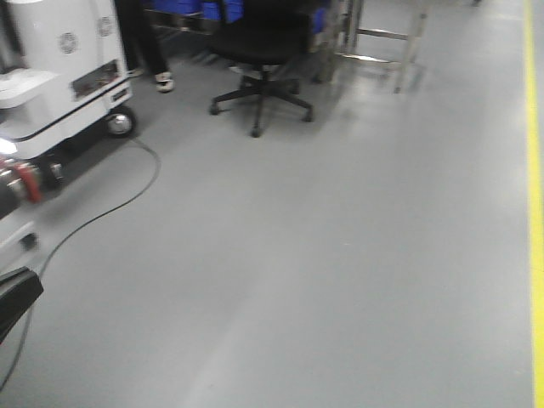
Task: Move and align brake pads A on conveyor
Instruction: 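Drive along the corridor beside the yellow floor line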
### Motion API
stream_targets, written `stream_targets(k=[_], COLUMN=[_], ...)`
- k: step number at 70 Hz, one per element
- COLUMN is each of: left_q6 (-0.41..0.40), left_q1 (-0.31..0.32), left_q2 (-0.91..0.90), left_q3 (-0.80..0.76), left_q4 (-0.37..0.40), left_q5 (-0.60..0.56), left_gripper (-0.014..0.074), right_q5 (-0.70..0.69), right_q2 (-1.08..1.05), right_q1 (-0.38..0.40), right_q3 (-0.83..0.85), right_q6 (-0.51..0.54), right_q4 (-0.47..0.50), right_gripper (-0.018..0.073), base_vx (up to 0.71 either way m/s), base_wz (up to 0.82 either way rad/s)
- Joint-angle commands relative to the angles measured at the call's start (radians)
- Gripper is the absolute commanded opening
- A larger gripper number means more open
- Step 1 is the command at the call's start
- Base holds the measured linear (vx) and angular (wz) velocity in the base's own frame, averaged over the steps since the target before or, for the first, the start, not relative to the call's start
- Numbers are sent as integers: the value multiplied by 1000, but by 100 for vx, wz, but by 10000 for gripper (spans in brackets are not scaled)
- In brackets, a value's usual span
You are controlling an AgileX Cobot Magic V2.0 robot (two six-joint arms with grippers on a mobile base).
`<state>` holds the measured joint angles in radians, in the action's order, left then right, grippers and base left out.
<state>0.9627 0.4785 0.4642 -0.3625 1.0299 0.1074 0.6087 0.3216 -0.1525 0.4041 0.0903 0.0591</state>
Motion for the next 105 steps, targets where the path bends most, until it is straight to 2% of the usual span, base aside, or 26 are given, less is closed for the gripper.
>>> stream_targets(k=[1,46,105], left_q6=[2,2,2], left_q1=[4,4,4], left_q2=[1,1,1], left_q3=[-23,-23,-23], left_q4=[8,8,8], left_q5=[-30,-30,-30], left_gripper=[-6,-6,-6], right_q5=[-68,-68,-65], right_q2=[8,8,8], right_q1=[5,5,5], right_q3=[26,26,26], right_q6=[7,7,7], right_q4=[-2,-2,-3], right_gripper=[-3,-3,-3], base_vx=[6,8,18], base_wz=[-61,-62,-16])
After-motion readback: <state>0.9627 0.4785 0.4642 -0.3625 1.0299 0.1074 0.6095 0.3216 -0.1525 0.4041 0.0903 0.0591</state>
